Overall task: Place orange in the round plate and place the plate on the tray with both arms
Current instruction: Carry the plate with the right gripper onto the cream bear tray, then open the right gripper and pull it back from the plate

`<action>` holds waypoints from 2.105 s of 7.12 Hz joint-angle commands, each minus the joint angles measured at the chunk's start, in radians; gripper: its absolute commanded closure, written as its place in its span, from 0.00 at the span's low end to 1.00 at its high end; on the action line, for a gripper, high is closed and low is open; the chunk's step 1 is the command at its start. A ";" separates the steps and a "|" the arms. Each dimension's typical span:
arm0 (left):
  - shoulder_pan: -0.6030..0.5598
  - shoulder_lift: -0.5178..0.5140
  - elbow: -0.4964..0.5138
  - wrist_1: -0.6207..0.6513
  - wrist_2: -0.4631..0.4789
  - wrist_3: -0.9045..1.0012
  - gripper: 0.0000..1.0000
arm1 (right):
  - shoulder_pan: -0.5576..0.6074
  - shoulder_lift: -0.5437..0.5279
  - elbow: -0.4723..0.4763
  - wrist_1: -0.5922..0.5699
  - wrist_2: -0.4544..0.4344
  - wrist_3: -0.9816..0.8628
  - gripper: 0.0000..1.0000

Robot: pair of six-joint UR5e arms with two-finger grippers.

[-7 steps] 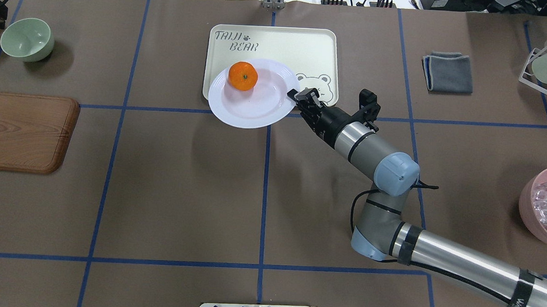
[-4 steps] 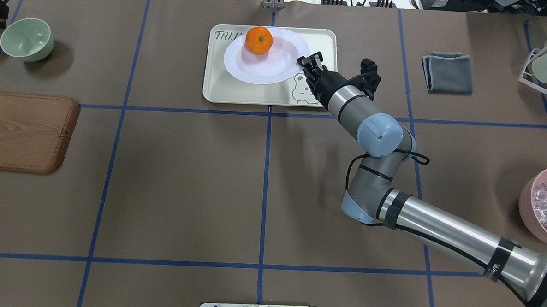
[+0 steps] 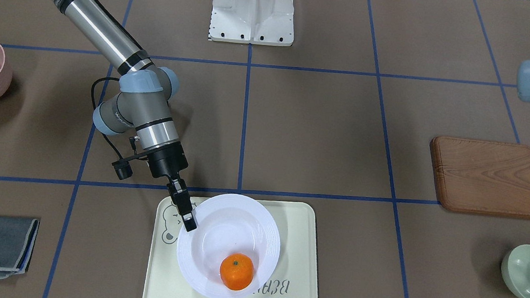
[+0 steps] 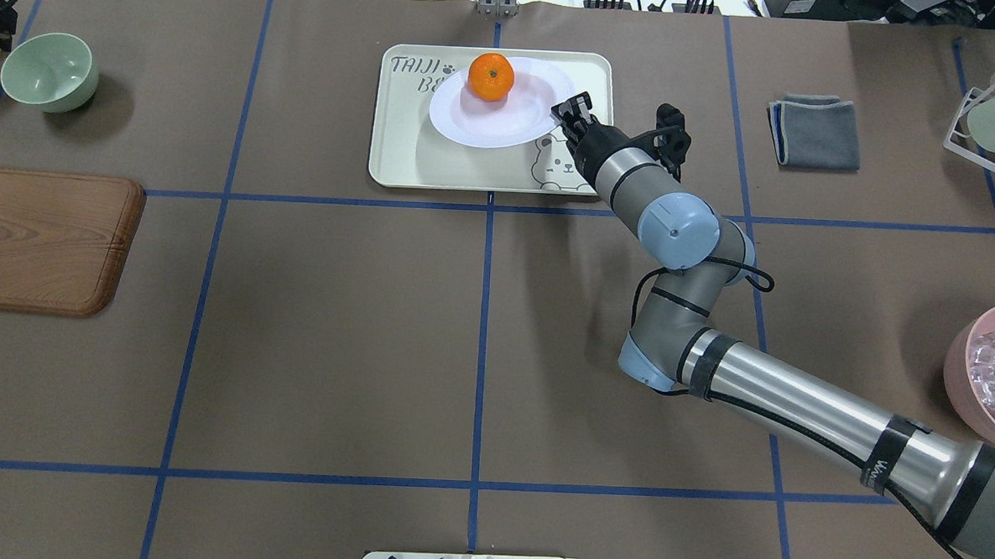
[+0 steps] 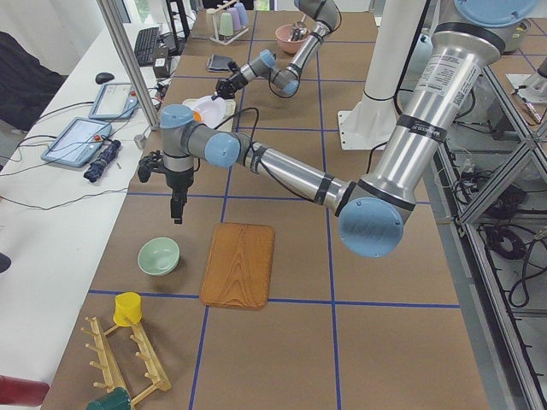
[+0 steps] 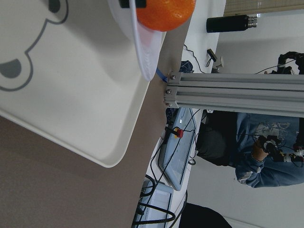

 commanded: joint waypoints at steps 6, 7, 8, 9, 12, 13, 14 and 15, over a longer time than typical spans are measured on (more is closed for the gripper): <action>0.000 0.006 0.002 0.000 0.001 0.000 0.01 | 0.008 -0.003 0.054 -0.172 0.106 -0.142 0.00; 0.002 0.006 0.002 0.000 0.001 0.000 0.01 | 0.031 -0.028 0.139 -0.282 0.186 -0.208 0.00; 0.002 0.004 0.002 0.000 0.001 0.000 0.01 | 0.075 -0.049 0.221 -0.429 0.314 -0.302 0.00; 0.000 0.003 0.002 0.000 0.001 -0.002 0.01 | 0.112 -0.080 0.296 -0.576 0.422 -0.436 0.00; 0.000 0.006 -0.001 0.002 0.000 0.002 0.01 | 0.371 -0.279 0.520 -0.827 0.899 -0.880 0.00; 0.000 0.007 -0.001 0.002 -0.002 0.000 0.01 | 0.510 -0.325 0.540 -0.880 1.056 -1.037 0.00; 0.000 0.010 -0.002 0.003 -0.010 0.002 0.01 | 0.601 -0.409 0.569 -0.907 1.152 -1.213 0.00; 0.000 0.013 -0.004 0.003 -0.011 0.000 0.01 | 0.666 -0.506 0.598 -0.926 1.171 -1.389 0.00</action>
